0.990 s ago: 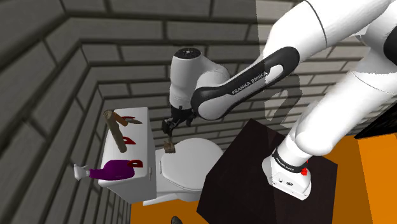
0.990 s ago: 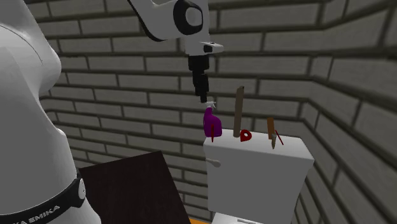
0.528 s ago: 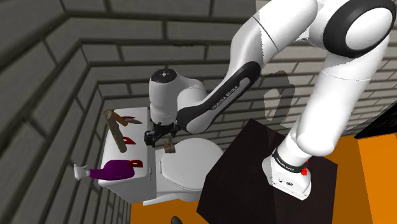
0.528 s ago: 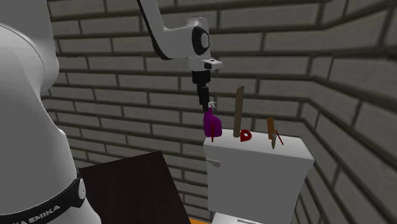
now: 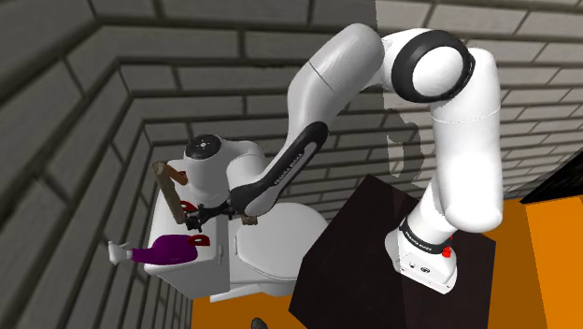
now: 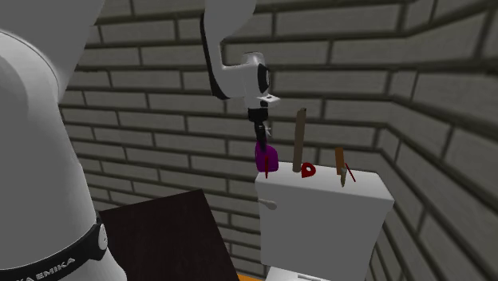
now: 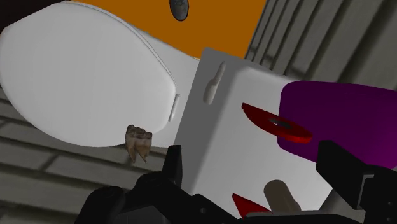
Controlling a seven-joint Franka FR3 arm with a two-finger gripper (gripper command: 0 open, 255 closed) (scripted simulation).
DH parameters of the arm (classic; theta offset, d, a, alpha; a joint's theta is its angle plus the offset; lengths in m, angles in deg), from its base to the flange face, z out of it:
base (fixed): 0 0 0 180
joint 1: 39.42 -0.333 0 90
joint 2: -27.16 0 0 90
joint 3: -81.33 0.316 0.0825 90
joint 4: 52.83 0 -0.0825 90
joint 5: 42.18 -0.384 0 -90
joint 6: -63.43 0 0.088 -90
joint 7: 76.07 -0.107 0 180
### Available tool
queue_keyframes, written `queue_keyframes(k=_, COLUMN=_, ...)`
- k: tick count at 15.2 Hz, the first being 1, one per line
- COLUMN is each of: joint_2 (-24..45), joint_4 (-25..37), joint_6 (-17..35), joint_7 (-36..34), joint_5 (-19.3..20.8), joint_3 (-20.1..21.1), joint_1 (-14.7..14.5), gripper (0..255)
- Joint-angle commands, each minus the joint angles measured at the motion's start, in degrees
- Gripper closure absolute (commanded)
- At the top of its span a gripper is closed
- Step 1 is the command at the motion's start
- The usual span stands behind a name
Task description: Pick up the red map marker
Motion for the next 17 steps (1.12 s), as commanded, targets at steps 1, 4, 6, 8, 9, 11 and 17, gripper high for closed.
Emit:
queue_keyframes(k=1, joint_2=4.8, joint_4=5.4, joint_6=-0.7, joint_7=-2.3, joint_5=1.7, joint_3=-1.8, joint_1=-2.6, gripper=0)
queue_keyframes(k=4, joint_2=11.6, joint_4=13.5, joint_6=-1.9, joint_7=-4.6, joint_5=2.9, joint_3=-4.1, joint_1=-6.0, gripper=0)
queue_keyframes(k=6, joint_2=15.9, joint_4=19.1, joint_6=-3.0, joint_7=-5.5, joint_5=3.3, joint_3=-5.3, joint_1=-7.9, gripper=0)
queue_keyframes(k=8, joint_2=17.1, joint_4=19.5, joint_6=-2.2, joint_7=-5.9, joint_5=3.7, joint_3=-5.8, joint_1=-8.2, gripper=0)
queue_keyframes(k=9, joint_2=17.8, joint_4=19.8, joint_6=-1.9, joint_7=-6.1, joint_5=3.9, joint_3=-6.0, joint_1=-8.4, gripper=0)
queue_keyframes(k=11, joint_2=19.0, joint_4=20.3, joint_6=-1.1, joint_7=-6.4, joint_5=4.4, joint_3=-6.5, joint_1=-8.7, gripper=0)
queue_keyframes(k=17, joint_2=20.5, joint_4=21.0, joint_6=-0.2, joint_7=-6.8, joint_5=4.9, joint_3=-7.1, joint_1=-9.1, gripper=255)
